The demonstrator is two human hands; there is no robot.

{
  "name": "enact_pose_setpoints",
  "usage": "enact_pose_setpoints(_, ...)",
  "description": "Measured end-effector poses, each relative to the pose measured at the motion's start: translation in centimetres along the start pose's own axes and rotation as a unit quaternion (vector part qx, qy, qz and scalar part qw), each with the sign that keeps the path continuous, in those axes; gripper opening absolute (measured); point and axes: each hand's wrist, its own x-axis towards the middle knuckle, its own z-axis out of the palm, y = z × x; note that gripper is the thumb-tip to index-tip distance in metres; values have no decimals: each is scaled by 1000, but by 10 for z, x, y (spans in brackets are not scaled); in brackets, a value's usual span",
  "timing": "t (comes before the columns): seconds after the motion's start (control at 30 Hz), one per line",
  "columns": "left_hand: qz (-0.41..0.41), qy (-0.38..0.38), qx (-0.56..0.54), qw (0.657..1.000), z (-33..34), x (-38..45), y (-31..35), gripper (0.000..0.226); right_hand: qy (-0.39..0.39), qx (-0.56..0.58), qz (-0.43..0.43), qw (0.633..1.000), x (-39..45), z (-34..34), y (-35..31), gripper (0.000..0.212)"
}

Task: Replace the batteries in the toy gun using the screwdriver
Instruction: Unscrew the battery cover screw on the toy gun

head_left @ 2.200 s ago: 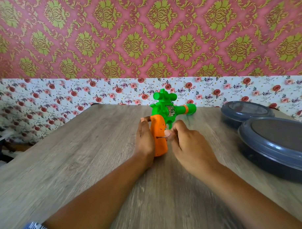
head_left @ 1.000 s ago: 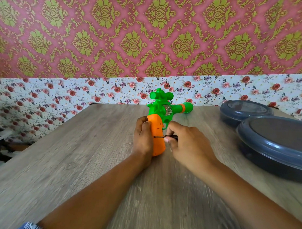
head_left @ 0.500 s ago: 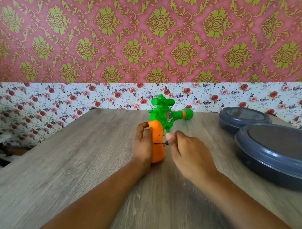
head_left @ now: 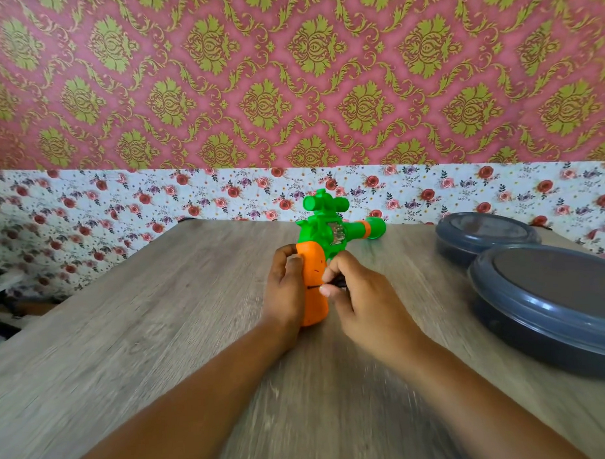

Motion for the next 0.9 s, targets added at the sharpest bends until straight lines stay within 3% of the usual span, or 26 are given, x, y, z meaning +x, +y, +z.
enact_pose_setpoints(0.2, -15, 5, -1, 1000, 2, 2, -3, 21, -21, -159, 54, 986, 0, 0, 9, 32)
enact_pose_setpoints(0.37, -8, 5, 5, 1000, 1, 2, -4, 20, -26, -110, 12, 994, 3, -2, 6, 17)
enact_pose_setpoints(0.6, -8, 1, -10, 1000, 1, 2, -4, 20, -35, -126, -59, 990, 3, -8, 10, 14)
enact_pose_setpoints(0.8, -7, -2, -7, 1000, -1, -1, 0, 20, -21, -21, -28, 999, 2, -4, 6, 6)
enact_pose_setpoints(0.9, -11, 3, -10, 1000, 0, 0, 1, 21, -18, -83, -8, 996, -2, -2, 2, 15)
